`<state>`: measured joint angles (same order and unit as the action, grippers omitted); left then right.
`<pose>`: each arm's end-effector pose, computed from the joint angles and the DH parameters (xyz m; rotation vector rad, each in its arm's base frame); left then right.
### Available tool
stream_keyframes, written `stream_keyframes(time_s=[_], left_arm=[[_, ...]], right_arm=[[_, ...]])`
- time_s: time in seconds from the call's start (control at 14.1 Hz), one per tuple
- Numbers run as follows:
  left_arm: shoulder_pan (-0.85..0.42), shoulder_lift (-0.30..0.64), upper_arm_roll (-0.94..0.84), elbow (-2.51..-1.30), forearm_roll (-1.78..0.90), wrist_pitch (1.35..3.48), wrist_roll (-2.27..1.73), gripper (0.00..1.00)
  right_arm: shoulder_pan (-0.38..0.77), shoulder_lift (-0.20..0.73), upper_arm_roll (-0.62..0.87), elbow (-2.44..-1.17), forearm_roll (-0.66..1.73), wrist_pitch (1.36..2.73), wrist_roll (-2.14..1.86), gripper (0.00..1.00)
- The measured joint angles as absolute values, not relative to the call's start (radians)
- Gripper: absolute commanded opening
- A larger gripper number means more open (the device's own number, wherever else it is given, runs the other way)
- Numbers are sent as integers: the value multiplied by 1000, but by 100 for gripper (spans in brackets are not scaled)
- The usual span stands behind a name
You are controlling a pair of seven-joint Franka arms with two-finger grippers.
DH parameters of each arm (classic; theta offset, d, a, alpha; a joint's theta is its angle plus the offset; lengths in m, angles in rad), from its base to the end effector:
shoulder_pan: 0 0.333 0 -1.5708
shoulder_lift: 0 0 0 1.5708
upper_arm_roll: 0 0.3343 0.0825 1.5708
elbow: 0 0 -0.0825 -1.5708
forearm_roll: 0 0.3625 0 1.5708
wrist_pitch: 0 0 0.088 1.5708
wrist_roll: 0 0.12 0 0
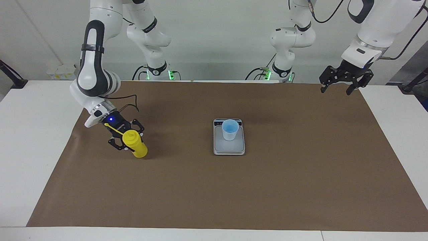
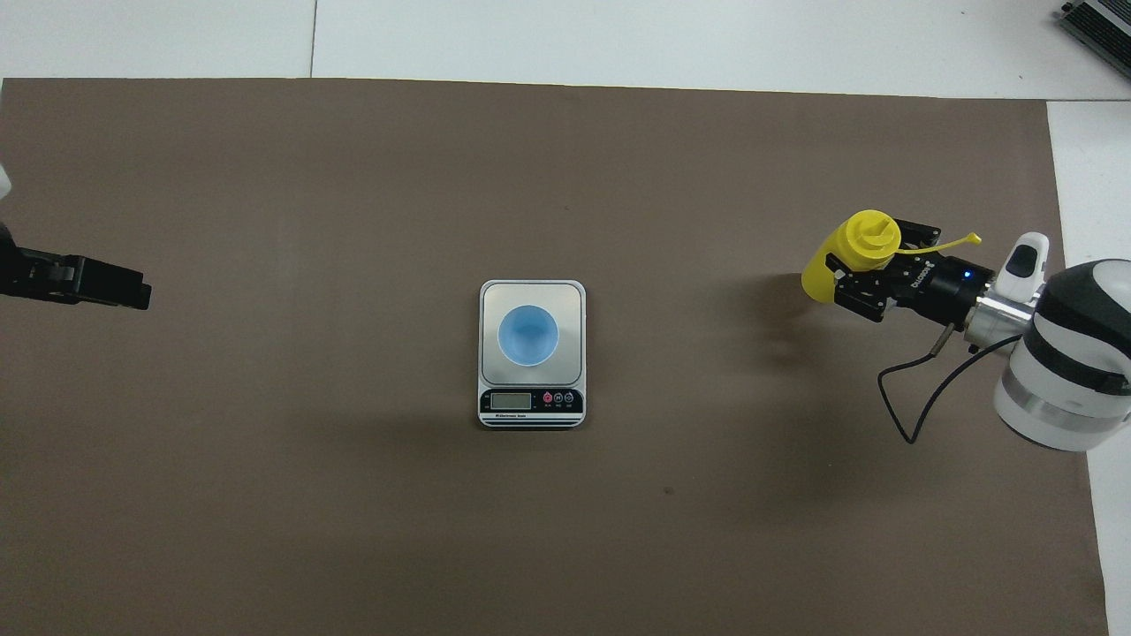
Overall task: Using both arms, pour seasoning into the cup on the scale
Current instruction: 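Lift the yellow bottle with the right gripper and carry it over the cup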
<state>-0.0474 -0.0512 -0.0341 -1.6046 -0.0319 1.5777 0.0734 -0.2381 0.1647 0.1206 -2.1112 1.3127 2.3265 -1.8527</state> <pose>0.5151 -0.0464 0.6421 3.1018 -0.2409 0.0376 0.5716 -0.0430 0.3782 -2.2422 -0.9209 -1.0796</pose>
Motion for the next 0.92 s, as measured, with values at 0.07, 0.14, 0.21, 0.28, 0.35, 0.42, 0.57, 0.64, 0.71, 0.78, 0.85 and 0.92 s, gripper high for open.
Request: stream_keyframes(time_s=[0.07, 0.14, 0.21, 0.28, 0.35, 0.42, 0.57, 0.64, 0.71, 0.78, 0.85, 0.92], left_arm=[[-47, -53, -34, -1605, -32, 1576, 73, 100], [-47, -54, -34, -1605, -32, 1575, 73, 100], [-47, -54, -34, -1605, -32, 1575, 73, 100], [-47, -55, -34, -1605, -32, 1574, 73, 100], [-47, -55, -34, -1605, -32, 1574, 73, 100], [-47, -55, -34, -1605, -32, 1573, 73, 100], [-47, -55, -34, -1605, -32, 1573, 73, 100], [-47, -55, -34, -1605, -32, 1573, 73, 100], [-47, -55, -34, -1605, -32, 1573, 73, 100], [-47, -55, -34, -1605, -32, 1572, 73, 100], [-47, -56, -34, -1605, -32, 1572, 73, 100], [-47, -56, -34, -1605, -32, 1572, 73, 100]], right_arm=[[-224, 156, 121, -2084, 1226, 2328, -1766, 0], [-211, 148, 122, -2060, 1146, 2330, -1687, 0], [-199, 140, 124, -2038, 1066, 2331, -1616, 0], [-186, 136, 125, -2020, 1001, 2331, -1558, 0], [-171, 134, 126, -2003, 936, 2331, -1500, 0], [-157, 133, 126, -1988, 877, 2331, -1450, 0], [-113, 132, 127, -1960, 749, 2332, -1342, 0], [-94, 132, 128, -1946, 679, 2335, -1285, 0], [-75, 132, 129, -1933, 614, 2336, -1233, 0], [-57, 132, 129, -1920, 553, 2336, -1177, 0], [-40, 132, 129, -1910, 495, 2336, -1119, 0], [-21, 132, 130, -1903, 433, 2336, -1061, 0]])
